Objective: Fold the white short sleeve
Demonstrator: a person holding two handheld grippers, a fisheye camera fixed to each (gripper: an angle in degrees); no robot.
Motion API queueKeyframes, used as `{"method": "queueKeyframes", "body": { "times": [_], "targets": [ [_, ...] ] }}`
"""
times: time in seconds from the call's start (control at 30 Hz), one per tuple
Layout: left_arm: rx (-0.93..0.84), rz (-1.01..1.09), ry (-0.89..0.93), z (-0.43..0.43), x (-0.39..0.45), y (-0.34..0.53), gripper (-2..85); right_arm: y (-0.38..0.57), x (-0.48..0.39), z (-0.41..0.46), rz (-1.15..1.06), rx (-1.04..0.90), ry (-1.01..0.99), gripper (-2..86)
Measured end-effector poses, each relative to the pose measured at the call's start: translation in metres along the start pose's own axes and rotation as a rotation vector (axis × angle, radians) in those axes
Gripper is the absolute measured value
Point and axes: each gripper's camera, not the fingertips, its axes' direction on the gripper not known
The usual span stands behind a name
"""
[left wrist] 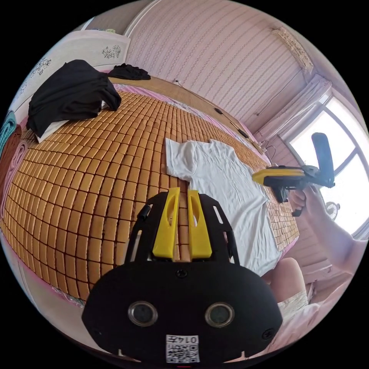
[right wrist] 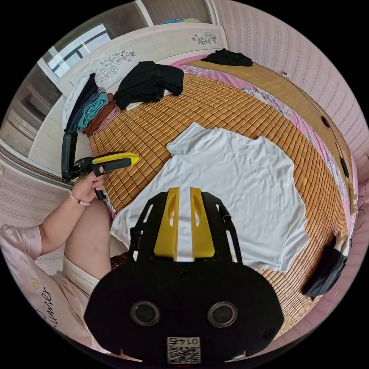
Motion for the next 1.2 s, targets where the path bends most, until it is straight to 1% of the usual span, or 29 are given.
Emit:
{"method": "queueKeyframes", "body": {
  "times": [0.13,0.23,0.3,0.37,0.47,0.5,0.57,0.63,0.8,0.93,1.0,1.1,1.2],
  "targets": [
    [-0.018,0.049,-0.038,0.023,-0.016,-0.018,6.1,-0.102,-0.013,0.068,-0.044,-0.055,0.065,6.1],
    [-0.04,0.097,-0.08,0.038,-0.023,-0.029,6.7,-0.156,-0.014,0.12,-0.055,-0.13,0.074,8.2],
    [-0.042,0.088,-0.052,0.044,-0.031,-0.033,6.8,-0.18,-0.014,0.147,-0.067,-0.159,0.068,9.8],
    [-0.106,0.106,-0.015,0.056,-0.035,-0.035,6.3,-0.198,-0.014,0.168,-0.077,-0.169,0.055,10.2],
    [-0.131,0.147,-0.047,0.059,-0.032,-0.033,4.3,-0.214,-0.016,0.196,-0.09,-0.19,0.098,6.2],
    [-0.131,0.15,-0.053,0.058,-0.032,-0.033,3.7,-0.215,-0.015,0.206,-0.084,-0.203,0.136,3.7],
    [-0.134,0.135,-0.034,0.058,-0.035,-0.033,1.5,-0.214,-0.016,0.206,-0.099,-0.16,0.152,1.9],
    [-0.121,0.112,-0.006,0.056,-0.039,-0.031,0.4,-0.216,-0.013,0.208,-0.111,-0.148,0.103,0.9],
    [-0.082,0.126,-0.033,0.043,-0.037,-0.03,-0.4,-0.234,-0.013,0.199,-0.134,-0.062,0.022,0.1],
    [-0.111,0.132,-0.086,0.044,-0.037,-0.029,-0.1,-0.248,-0.031,0.215,-0.231,-0.129,0.044,0.7],
    [-0.127,0.125,-0.072,0.046,-0.036,-0.029,0.5,-0.25,-0.034,0.216,-0.264,-0.145,0.055,2.5],
    [-0.123,0.111,-0.062,0.047,-0.032,-0.029,2.8,-0.239,-0.021,0.19,-0.227,-0.093,0.051,7.8],
    [-0.086,0.128,-0.077,0.038,-0.021,-0.028,4.5,-0.194,0.012,0.132,-0.158,0.01,0.017,8.6]
  ]
}}
